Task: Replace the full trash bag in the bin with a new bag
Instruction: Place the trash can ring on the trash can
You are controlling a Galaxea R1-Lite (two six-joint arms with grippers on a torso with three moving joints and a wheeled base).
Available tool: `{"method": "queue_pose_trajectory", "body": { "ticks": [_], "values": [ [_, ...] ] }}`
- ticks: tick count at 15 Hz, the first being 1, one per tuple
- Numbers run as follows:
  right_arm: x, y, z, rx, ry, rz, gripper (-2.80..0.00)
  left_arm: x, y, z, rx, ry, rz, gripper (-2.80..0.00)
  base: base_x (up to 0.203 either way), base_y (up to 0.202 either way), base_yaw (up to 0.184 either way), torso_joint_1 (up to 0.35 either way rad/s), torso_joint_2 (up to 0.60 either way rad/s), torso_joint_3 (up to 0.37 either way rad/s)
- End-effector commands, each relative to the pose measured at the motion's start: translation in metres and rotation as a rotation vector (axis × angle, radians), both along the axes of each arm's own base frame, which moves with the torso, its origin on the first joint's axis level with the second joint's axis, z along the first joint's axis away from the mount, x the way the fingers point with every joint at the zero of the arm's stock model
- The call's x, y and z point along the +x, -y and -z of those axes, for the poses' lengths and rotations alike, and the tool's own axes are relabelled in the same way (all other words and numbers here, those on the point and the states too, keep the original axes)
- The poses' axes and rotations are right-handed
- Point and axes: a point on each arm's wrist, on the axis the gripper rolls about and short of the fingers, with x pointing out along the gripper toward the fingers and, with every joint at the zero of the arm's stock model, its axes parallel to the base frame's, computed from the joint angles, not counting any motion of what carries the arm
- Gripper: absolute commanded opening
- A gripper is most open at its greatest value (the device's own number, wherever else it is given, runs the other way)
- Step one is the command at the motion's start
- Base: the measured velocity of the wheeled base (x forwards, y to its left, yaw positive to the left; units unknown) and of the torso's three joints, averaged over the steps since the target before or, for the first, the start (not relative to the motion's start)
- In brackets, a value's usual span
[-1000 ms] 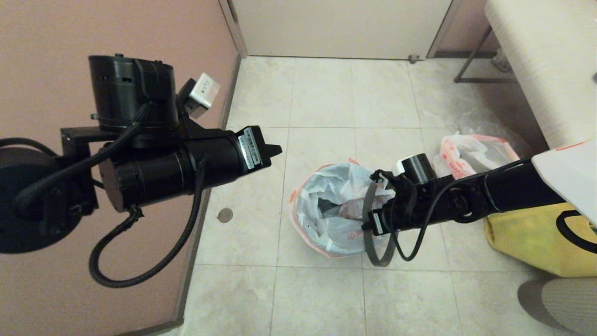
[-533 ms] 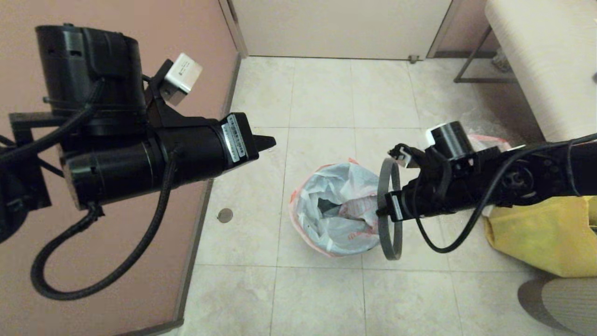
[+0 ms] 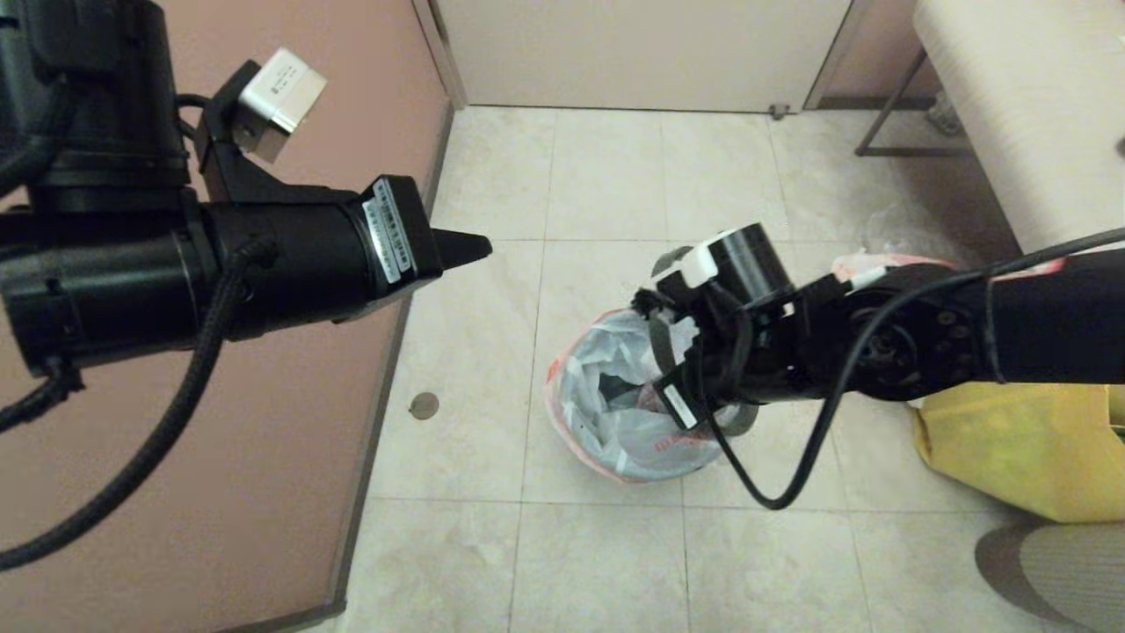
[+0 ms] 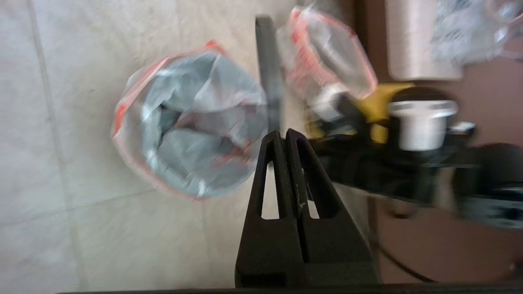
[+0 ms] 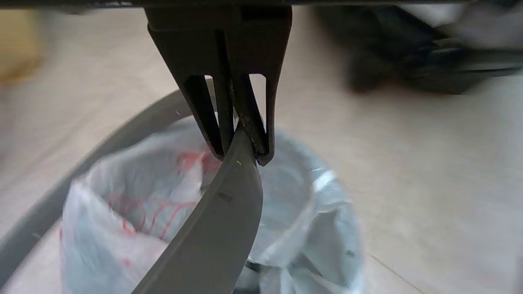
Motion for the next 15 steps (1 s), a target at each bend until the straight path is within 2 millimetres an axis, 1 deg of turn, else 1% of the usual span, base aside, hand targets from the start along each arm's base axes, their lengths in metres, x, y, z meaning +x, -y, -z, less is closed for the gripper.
{"method": "queue_pose_trajectory", "body": {
  "ticks": [1, 2, 4, 5, 8, 10, 12, 15],
  "values": [
    [0.010, -0.027, 0.041, -0.212, 0.007, -0.048, -2.80, -0.007, -0.005, -0.008, 0.022, -0.028, -0.001, -2.80, 0.000, 0.000, 0.000, 0.000, 0.00, 0.000],
    [0.006, -0.036, 0.046, -0.287, 0.033, -0.060, -2.80, -0.009, -0.007, -0.011, 0.026, -0.032, 0.000, -2.80, 0.000, 0.000, 0.000, 0.000, 0.00, 0.000],
    [-0.007, -0.050, 0.052, -0.347, 0.041, -0.115, -2.80, -0.010, -0.008, -0.012, 0.025, -0.031, -0.003, -2.80, 0.000, 0.000, 0.000, 0.000, 0.00, 0.000],
    [-0.010, -0.056, 0.059, -0.377, 0.031, -0.141, -2.80, -0.010, -0.008, -0.012, 0.026, -0.031, -0.005, -2.80, 0.000, 0.000, 0.000, 0.000, 0.00, 0.000],
    [-0.008, -0.070, 0.094, -0.474, -0.011, -0.168, -2.80, -0.012, -0.010, -0.015, 0.021, -0.021, -0.008, -2.80, 0.000, 0.000, 0.000, 0.000, 0.00, 0.000],
    [-0.001, -0.078, 0.110, -0.499, -0.024, -0.177, -2.80, -0.012, -0.010, -0.015, 0.021, -0.021, -0.009, -2.80, 0.000, 0.000, 0.000, 0.000, 0.00, 0.000],
    [-0.003, -0.090, 0.117, -0.518, -0.014, -0.198, -2.80, -0.011, -0.010, -0.015, 0.022, -0.024, -0.012, -2.80, 0.000, 0.000, 0.000, 0.000, 0.00, 0.000],
    [-0.003, -0.098, 0.122, -0.551, -0.019, -0.216, -2.80, -0.011, -0.010, -0.015, 0.021, -0.023, -0.013, -2.80, 0.000, 0.000, 0.000, 0.000, 0.00, 0.000]
  ]
}}
